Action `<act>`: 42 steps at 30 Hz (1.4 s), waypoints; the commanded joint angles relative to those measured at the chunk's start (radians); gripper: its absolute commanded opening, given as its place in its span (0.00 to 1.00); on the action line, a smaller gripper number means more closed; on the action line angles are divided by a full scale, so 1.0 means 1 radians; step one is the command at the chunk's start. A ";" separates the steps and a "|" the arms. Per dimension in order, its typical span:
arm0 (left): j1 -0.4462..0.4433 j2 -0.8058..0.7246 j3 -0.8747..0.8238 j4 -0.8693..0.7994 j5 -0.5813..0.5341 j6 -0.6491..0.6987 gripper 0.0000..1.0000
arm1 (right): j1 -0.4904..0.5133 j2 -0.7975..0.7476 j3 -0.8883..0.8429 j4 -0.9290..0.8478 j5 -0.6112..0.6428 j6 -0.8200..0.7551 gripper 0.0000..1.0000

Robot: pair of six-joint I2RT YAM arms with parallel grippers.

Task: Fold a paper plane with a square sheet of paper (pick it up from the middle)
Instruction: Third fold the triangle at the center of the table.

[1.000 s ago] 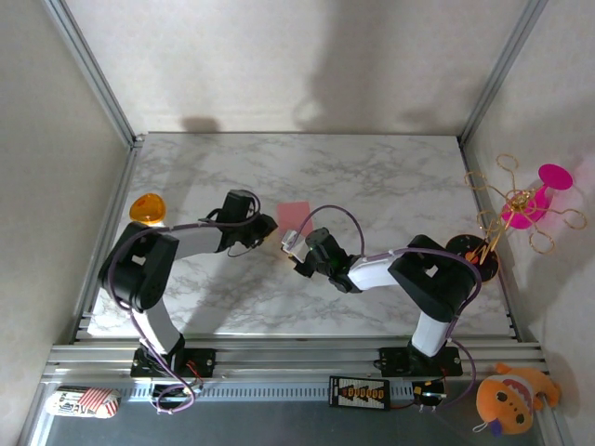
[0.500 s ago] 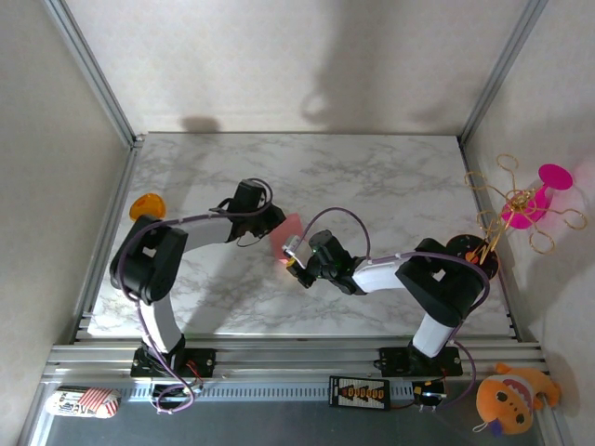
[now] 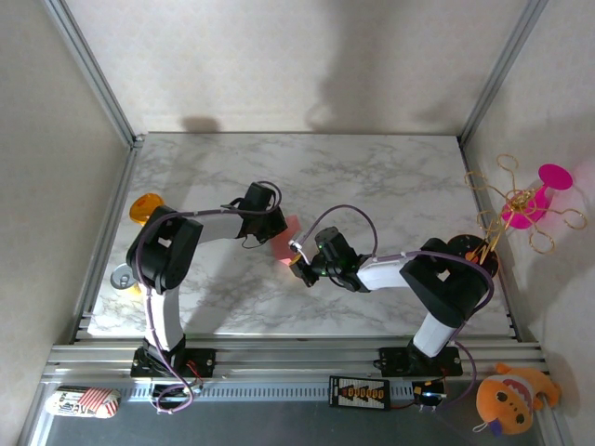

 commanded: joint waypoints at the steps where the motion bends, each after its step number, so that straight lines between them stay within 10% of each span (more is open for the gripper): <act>1: -0.008 0.036 -0.010 -0.087 -0.057 0.045 0.00 | -0.009 -0.009 0.030 -0.034 0.035 0.069 0.09; 42: -0.024 0.084 0.006 -0.102 -0.026 0.104 0.00 | -0.011 0.101 0.179 -0.208 0.267 0.199 0.08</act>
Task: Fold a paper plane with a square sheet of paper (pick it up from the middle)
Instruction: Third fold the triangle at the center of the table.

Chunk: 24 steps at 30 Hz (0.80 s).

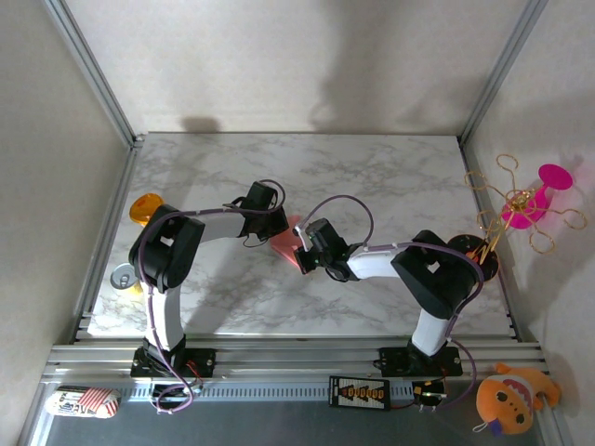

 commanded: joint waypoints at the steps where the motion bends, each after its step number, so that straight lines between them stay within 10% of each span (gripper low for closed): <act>1: -0.018 0.065 -0.016 -0.101 -0.023 0.023 0.00 | -0.005 0.020 0.030 -0.025 0.026 0.000 0.08; 24: -0.022 0.065 -0.017 -0.102 -0.022 0.028 0.00 | -0.005 0.040 0.053 -0.064 0.068 0.004 0.08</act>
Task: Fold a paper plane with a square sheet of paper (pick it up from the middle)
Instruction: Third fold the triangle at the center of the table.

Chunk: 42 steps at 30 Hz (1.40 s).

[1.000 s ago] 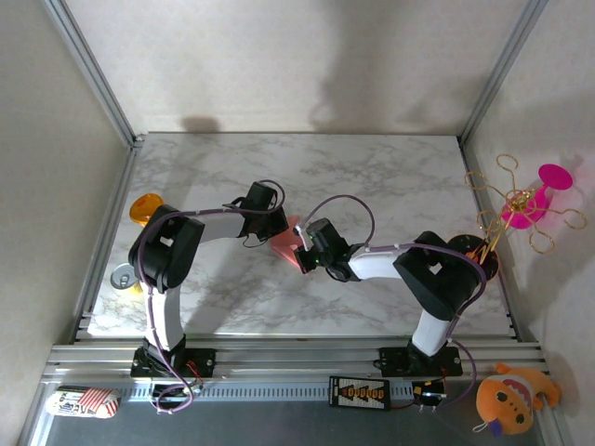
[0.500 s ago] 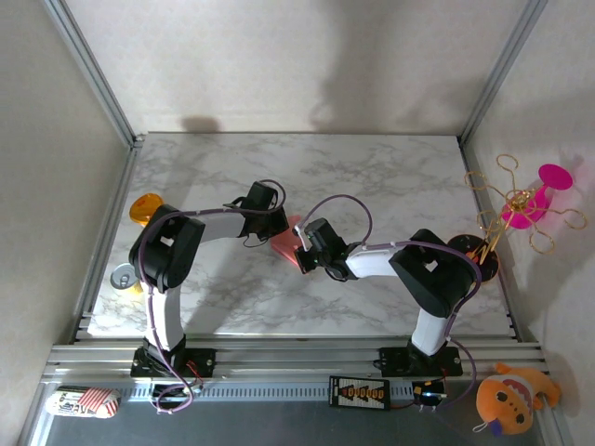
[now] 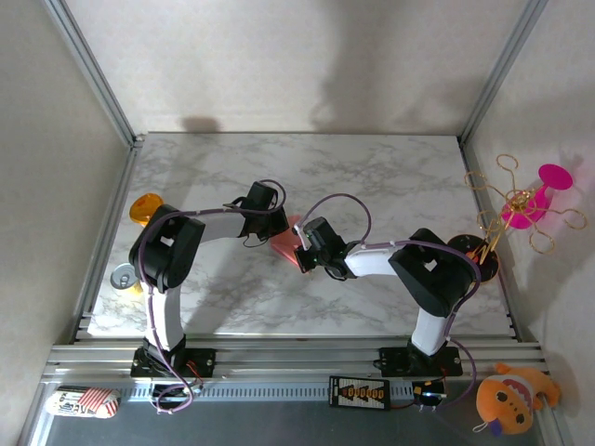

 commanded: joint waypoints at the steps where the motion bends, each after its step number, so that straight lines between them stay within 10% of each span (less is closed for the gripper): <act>1: -0.021 0.066 -0.016 -0.102 -0.022 0.013 0.00 | -0.006 0.022 0.022 -0.025 0.042 0.006 0.08; 42: -0.021 0.076 -0.003 -0.110 -0.045 0.006 0.00 | -0.005 -0.056 0.019 -0.071 0.039 0.010 0.08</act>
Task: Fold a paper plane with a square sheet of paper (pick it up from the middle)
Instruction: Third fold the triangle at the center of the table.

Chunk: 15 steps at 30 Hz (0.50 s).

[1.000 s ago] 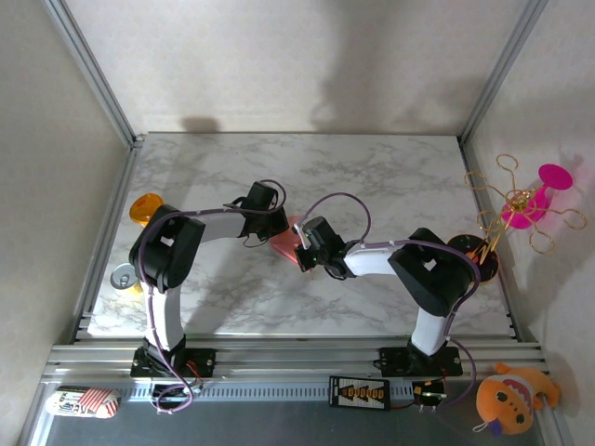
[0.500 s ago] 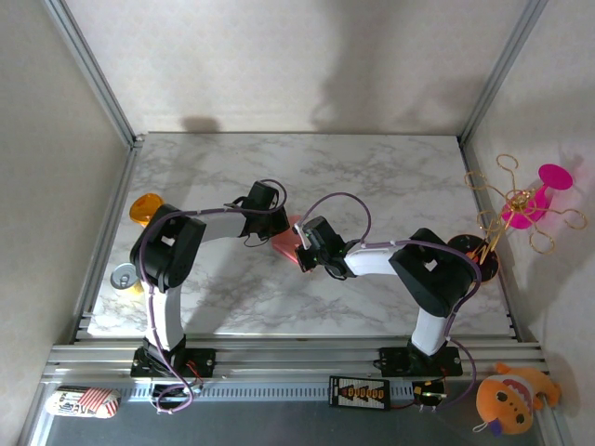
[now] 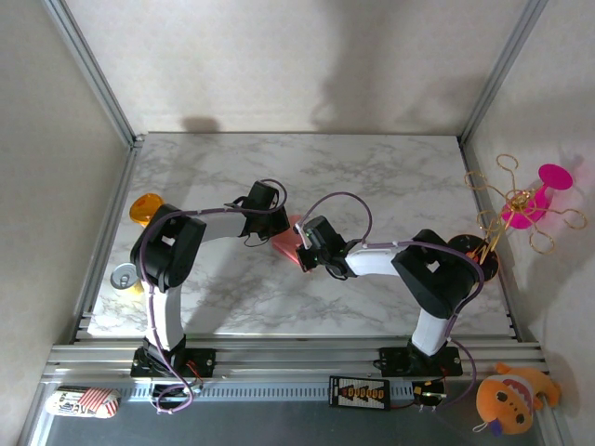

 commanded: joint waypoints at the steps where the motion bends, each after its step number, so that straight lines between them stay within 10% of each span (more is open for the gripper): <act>1: -0.017 0.065 -0.017 -0.111 -0.043 0.006 0.00 | -0.005 -0.036 0.006 -0.014 0.003 0.006 0.08; 15: -0.018 0.066 -0.020 -0.109 -0.033 0.010 0.00 | -0.006 0.002 0.032 -0.033 0.016 0.006 0.08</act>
